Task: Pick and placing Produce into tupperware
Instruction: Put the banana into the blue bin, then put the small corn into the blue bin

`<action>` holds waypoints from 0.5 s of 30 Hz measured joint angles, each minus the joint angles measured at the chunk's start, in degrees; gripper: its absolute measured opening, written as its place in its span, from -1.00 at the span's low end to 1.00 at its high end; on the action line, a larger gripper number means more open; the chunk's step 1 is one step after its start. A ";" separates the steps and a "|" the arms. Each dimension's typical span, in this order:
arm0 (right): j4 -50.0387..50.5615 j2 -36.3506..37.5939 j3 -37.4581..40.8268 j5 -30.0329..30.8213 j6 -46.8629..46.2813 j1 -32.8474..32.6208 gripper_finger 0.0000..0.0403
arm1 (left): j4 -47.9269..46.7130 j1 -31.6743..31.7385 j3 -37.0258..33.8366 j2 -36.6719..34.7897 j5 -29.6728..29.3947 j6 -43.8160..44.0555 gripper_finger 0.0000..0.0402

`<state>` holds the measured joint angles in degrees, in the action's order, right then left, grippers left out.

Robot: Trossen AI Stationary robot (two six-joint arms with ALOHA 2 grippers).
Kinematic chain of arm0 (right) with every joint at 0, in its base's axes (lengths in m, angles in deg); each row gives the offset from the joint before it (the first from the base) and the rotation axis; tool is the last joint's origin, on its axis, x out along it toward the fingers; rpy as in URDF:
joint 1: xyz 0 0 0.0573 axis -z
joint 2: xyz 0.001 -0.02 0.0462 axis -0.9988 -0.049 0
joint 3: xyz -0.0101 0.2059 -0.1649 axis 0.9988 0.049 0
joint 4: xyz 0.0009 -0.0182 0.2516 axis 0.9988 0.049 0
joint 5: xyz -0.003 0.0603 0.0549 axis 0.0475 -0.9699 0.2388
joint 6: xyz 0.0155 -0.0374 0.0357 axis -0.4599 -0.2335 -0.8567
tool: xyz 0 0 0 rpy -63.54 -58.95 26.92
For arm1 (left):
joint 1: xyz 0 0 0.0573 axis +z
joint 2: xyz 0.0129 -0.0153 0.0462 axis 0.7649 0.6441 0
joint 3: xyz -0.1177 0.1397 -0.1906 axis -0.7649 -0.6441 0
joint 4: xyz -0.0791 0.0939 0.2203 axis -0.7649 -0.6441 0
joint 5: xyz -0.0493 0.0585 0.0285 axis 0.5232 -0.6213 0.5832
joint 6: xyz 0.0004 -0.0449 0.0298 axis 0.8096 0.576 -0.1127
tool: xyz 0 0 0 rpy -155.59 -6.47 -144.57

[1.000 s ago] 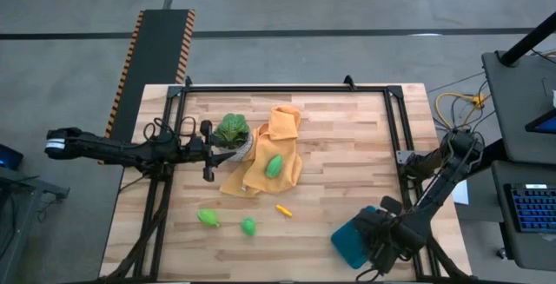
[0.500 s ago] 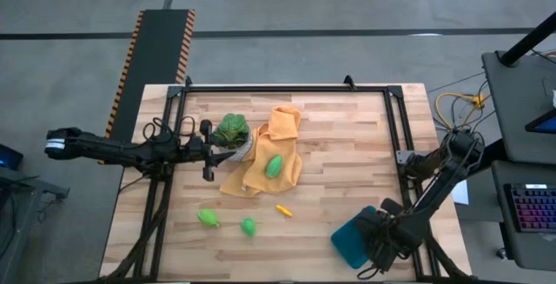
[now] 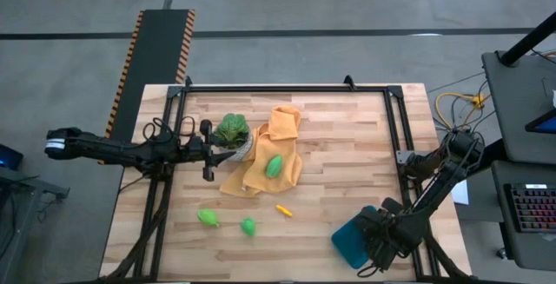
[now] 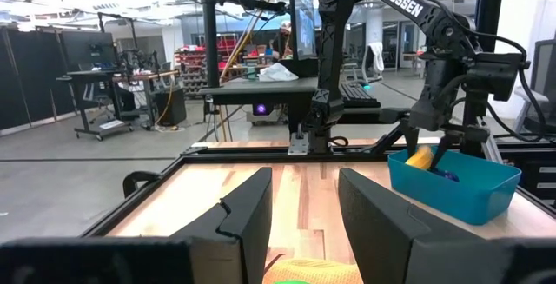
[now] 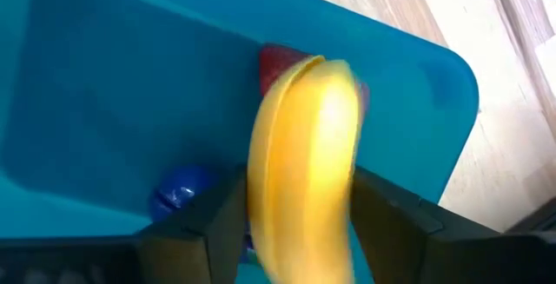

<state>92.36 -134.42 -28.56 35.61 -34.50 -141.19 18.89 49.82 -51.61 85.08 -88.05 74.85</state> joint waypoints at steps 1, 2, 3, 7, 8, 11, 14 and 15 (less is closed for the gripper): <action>0.01 0.00 -0.07 0.00 -0.01 0.00 -0.06 | 0.00 0.00 0.00 0.00 0.00 0.05 -0.40; 0.02 0.00 -0.13 0.00 -0.01 0.00 -0.04 | -0.02 0.00 0.00 0.00 0.00 0.05 -0.40; 0.04 0.00 -0.15 0.00 -0.01 0.00 -0.02 | -0.02 0.00 0.00 0.00 0.00 0.07 -0.40; 0.11 0.00 -0.20 0.00 0.03 0.00 0.04 | -0.02 0.00 -0.04 0.00 0.00 0.10 -0.40; 0.14 0.00 -0.20 0.00 0.07 0.00 0.05 | -0.02 0.00 -0.05 0.00 0.00 0.11 -0.40; 0.19 0.00 -0.25 0.03 0.99 0.00 0.06 | -0.02 0.00 -0.07 0.00 0.00 0.14 -0.40; 0.22 0.00 -0.84 2.16 2.24 0.00 0.06 | -0.02 0.00 -0.07 0.00 0.00 0.16 -0.40; 0.22 0.00 -1.28 3.70 2.93 0.00 0.06 | 0.04 0.00 -0.07 0.00 0.00 0.16 -0.40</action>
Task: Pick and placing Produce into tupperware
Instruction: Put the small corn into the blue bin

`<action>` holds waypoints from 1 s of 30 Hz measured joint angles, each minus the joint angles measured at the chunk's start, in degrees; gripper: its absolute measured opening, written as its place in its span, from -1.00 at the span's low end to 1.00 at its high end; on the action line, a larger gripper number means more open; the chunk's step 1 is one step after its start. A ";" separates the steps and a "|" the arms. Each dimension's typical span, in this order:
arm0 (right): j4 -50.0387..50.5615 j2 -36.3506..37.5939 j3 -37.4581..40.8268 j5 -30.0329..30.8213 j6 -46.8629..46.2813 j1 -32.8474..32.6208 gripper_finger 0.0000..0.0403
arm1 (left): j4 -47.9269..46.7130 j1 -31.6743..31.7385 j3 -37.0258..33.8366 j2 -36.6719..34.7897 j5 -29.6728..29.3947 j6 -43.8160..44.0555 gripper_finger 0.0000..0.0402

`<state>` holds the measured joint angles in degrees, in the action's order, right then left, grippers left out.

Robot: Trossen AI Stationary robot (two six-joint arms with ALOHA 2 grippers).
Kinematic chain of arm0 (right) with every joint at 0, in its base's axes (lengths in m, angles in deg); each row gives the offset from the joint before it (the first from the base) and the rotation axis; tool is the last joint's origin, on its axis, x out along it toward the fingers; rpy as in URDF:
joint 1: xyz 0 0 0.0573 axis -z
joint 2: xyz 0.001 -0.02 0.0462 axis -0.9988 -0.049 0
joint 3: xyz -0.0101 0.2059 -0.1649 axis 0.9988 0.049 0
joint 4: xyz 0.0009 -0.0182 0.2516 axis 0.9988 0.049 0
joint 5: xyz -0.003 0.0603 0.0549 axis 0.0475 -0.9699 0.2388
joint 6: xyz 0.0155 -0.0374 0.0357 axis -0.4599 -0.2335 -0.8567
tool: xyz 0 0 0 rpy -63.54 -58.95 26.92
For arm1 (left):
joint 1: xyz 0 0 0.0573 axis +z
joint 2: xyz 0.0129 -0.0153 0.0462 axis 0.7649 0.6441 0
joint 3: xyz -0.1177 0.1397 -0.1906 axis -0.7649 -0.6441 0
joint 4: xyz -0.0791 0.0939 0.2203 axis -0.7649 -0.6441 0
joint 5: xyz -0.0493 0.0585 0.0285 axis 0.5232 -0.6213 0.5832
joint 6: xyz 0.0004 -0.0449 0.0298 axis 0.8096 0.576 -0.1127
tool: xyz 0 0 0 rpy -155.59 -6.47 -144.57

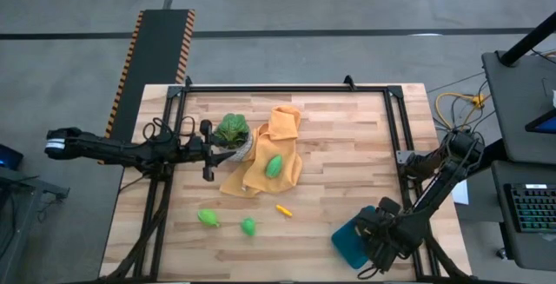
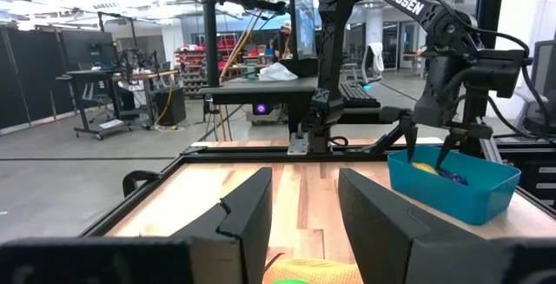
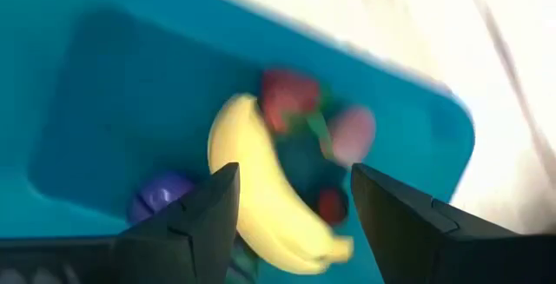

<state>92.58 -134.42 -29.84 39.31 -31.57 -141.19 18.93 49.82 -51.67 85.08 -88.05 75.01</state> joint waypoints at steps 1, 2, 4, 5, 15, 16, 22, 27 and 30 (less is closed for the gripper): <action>-0.01 0.00 -0.56 1.90 0.76 0.00 0.07 | 0.17 0.00 -0.01 0.00 0.00 0.01 -0.40; 0.00 0.00 -1.24 4.01 1.67 0.00 0.07 | 0.27 0.00 -0.02 0.00 0.00 0.02 -0.40; 0.00 0.00 -2.72 7.71 3.90 0.00 0.06 | 0.31 0.00 -0.02 0.00 0.00 0.02 -0.40; 0.15 0.00 -3.58 9.29 5.09 0.01 0.06 | 0.31 0.00 -0.02 0.00 0.00 0.04 -0.40; -1.54 0.07 -12.11 36.14 20.26 0.02 0.07 | 0.41 0.00 -0.13 0.09 0.00 0.05 -0.40; -2.58 0.09 -12.76 39.63 22.48 0.02 0.06 | 0.40 0.00 -0.11 0.09 0.00 0.05 -0.40; -11.60 0.13 -14.18 54.06 35.76 0.16 0.07 | 0.68 0.00 -0.24 0.11 0.00 0.07 -0.40; -14.60 0.15 -12.41 52.67 38.54 1.67 0.06 | 0.68 0.00 -0.20 0.11 0.01 0.09 -0.40; -17.07 0.15 -11.37 48.59 39.40 3.50 0.07 | 0.68 0.00 -0.24 0.11 0.02 0.09 -0.40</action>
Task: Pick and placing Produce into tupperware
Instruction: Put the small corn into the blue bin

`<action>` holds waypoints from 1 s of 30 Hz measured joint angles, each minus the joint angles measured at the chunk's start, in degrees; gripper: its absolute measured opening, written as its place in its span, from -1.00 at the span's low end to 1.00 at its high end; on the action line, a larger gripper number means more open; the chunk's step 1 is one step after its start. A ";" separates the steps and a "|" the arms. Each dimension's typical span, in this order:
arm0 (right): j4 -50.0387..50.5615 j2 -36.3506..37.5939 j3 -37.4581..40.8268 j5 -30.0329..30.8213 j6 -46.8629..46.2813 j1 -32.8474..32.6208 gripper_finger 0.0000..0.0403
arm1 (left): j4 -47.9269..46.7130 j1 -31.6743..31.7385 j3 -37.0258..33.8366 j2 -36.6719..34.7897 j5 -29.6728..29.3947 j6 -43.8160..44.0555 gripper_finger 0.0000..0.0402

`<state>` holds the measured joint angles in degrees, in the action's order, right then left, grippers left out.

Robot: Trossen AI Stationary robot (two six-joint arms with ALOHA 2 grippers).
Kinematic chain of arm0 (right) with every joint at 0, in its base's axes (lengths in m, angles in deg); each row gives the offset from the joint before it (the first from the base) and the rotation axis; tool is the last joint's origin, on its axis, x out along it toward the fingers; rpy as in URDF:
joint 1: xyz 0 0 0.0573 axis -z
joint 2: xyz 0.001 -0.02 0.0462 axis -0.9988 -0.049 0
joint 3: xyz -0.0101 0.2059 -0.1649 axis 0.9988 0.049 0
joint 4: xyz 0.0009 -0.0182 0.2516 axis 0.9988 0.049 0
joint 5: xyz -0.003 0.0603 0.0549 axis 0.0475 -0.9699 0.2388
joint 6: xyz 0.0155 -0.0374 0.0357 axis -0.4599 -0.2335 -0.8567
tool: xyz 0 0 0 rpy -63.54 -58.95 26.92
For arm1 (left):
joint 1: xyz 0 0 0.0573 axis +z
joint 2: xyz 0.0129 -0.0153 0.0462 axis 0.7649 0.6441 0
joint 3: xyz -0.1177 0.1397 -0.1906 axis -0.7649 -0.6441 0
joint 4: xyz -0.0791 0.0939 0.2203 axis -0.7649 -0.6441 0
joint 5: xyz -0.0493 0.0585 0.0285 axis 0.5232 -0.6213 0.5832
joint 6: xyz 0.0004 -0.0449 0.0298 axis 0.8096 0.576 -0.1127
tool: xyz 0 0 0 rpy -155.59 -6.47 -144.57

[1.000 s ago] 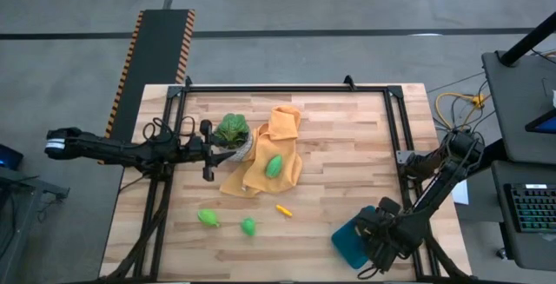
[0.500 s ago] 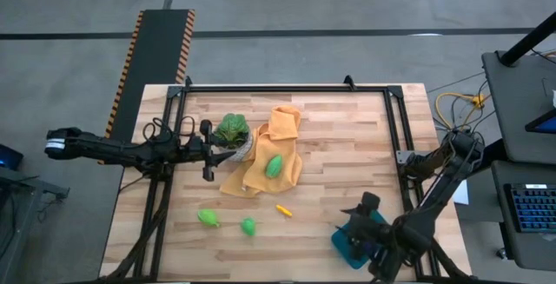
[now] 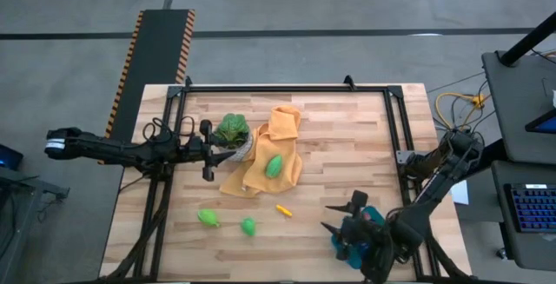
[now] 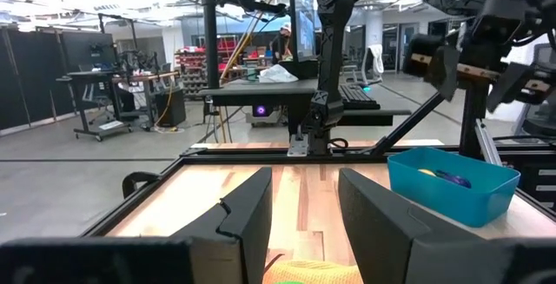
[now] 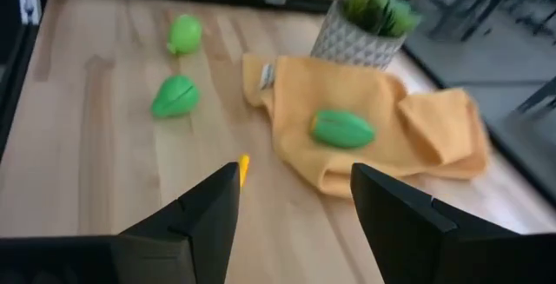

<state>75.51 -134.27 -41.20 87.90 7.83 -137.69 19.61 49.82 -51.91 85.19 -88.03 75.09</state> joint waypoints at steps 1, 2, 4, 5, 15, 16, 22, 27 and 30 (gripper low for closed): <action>-1.28 0.00 0.29 -1.42 1.07 0.70 0.06 | 0.00 0.00 0.00 0.00 0.01 0.00 -0.40; -2.99 0.00 0.55 -3.08 3.11 1.41 0.06 | -0.01 0.00 0.04 0.00 0.00 0.00 -0.40; -8.38 0.00 1.40 -7.23 8.68 2.98 0.06 | 0.13 0.00 0.24 0.00 0.01 0.00 -0.40; -11.91 0.00 2.03 -9.63 12.22 3.83 0.06 | 0.18 0.00 0.24 -0.04 0.00 0.00 -0.40; -36.76 0.00 9.81 -33.07 32.15 16.09 0.07 | 0.22 0.00 0.22 -0.09 0.01 0.00 -0.40; -36.89 0.00 10.33 -34.32 32.34 17.48 0.07 | 0.22 0.00 0.22 -0.09 0.01 0.00 -0.40; -37.16 -0.02 13.41 -41.89 29.05 25.91 0.07 | 0.20 0.00 0.21 -0.09 0.01 0.02 -0.40; -37.34 -1.53 13.78 -45.66 27.17 29.93 0.07 | 0.17 -0.02 -0.02 0.07 0.01 0.02 -0.40; -37.30 -3.47 12.54 -46.58 27.19 30.44 0.07 | 0.14 -0.02 -0.02 0.29 0.01 0.07 -0.40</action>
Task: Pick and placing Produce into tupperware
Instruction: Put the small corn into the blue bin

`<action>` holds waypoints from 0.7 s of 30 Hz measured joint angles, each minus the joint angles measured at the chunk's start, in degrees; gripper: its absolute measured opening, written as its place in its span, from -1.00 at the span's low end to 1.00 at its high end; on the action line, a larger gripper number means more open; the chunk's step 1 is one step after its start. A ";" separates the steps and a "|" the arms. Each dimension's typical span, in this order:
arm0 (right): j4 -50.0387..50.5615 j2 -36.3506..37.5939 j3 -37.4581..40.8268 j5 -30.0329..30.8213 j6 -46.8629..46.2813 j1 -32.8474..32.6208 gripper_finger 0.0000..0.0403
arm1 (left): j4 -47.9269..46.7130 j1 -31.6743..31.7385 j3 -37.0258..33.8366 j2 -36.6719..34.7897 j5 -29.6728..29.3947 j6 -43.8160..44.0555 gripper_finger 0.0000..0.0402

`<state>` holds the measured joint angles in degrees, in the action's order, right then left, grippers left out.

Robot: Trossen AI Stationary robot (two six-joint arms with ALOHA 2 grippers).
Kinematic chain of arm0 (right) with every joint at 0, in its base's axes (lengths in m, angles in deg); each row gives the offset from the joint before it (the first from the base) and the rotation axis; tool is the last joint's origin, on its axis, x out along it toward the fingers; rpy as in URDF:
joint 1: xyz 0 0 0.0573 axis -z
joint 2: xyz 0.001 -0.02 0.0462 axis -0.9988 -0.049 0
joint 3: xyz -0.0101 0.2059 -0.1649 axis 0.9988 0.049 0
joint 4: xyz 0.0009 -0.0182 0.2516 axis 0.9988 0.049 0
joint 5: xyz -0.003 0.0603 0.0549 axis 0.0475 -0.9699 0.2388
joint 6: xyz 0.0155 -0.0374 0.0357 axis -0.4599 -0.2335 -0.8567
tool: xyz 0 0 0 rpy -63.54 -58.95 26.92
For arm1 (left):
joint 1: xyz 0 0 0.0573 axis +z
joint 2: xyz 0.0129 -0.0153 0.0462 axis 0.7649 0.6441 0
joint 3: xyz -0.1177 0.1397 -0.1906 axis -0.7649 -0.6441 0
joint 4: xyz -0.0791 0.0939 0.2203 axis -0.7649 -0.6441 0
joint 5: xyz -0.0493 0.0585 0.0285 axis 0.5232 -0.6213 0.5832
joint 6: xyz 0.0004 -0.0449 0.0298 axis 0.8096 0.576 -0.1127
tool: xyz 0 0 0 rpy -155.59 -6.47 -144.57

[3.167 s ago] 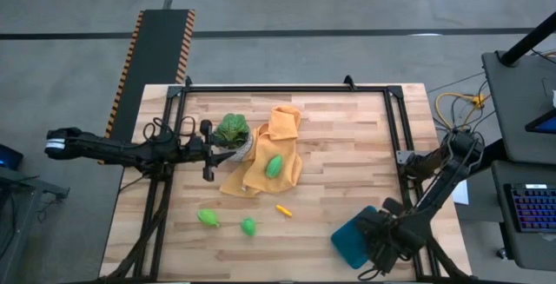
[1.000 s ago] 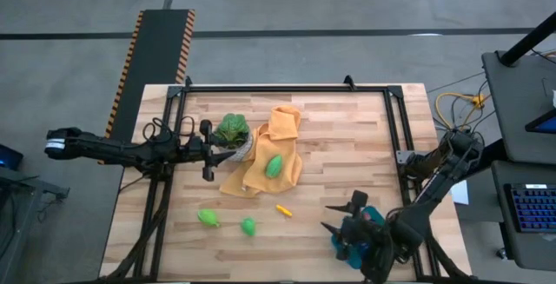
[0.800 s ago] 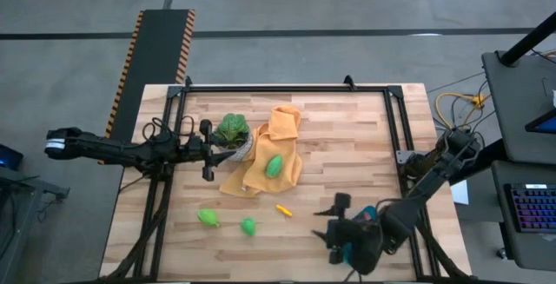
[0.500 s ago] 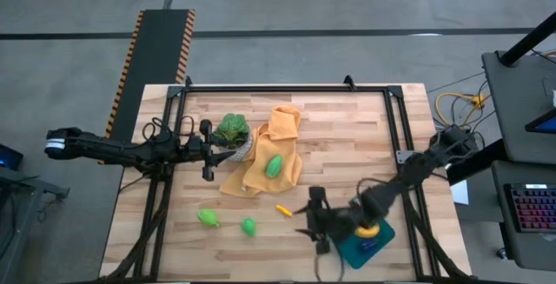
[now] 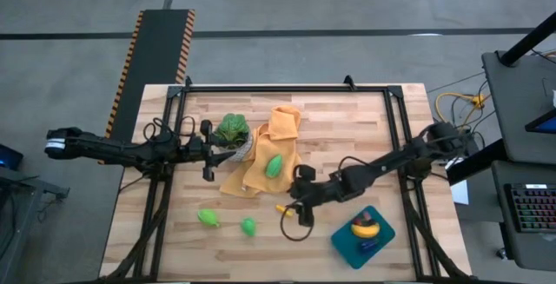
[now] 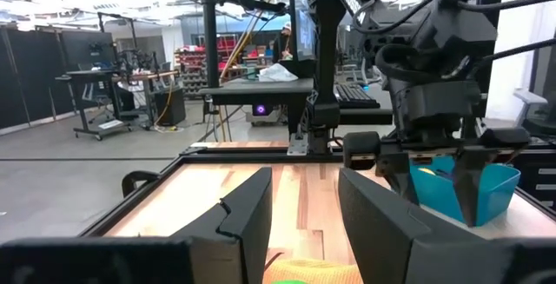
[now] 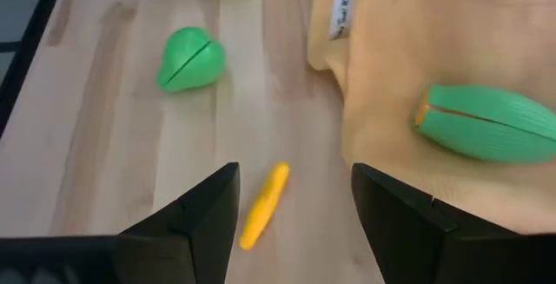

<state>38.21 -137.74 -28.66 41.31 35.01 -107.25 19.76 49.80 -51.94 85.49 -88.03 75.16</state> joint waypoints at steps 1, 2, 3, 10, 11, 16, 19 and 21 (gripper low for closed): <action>0.03 -0.75 -0.51 -0.17 0.04 0.06 0.07 | 0.00 0.01 0.00 0.01 0.00 0.00 -0.40; -0.03 -1.40 -1.11 -0.22 0.29 0.07 0.08 | 0.05 0.00 0.00 -0.01 0.01 0.02 -0.40; 0.10 -2.10 -1.54 -0.57 0.44 0.07 0.10 | 0.03 0.00 0.00 -0.03 0.03 0.02 -0.40; 2.14 -7.19 -5.73 -3.16 -0.45 0.14 0.37 | -0.07 0.00 0.02 0.19 0.04 0.13 -0.40; 2.31 -7.95 -6.03 -3.20 -0.44 0.25 0.40 | 0.02 0.00 0.06 0.16 0.04 0.13 -0.40; 2.07 -11.38 -6.69 -2.87 -0.52 0.68 0.48 | 0.10 0.00 0.02 -0.06 0.04 0.12 -0.40; 2.01 -13.61 -7.33 -2.75 -0.52 0.61 0.47 | -0.02 0.00 0.04 0.03 0.04 0.11 -0.40; 1.99 -15.06 -7.91 -2.75 -0.52 0.57 0.44 | 0.05 0.00 0.11 0.06 0.04 0.11 -0.40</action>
<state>40.20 -152.80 -36.57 38.56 34.50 -106.68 19.81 49.80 -51.83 85.55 -87.98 75.27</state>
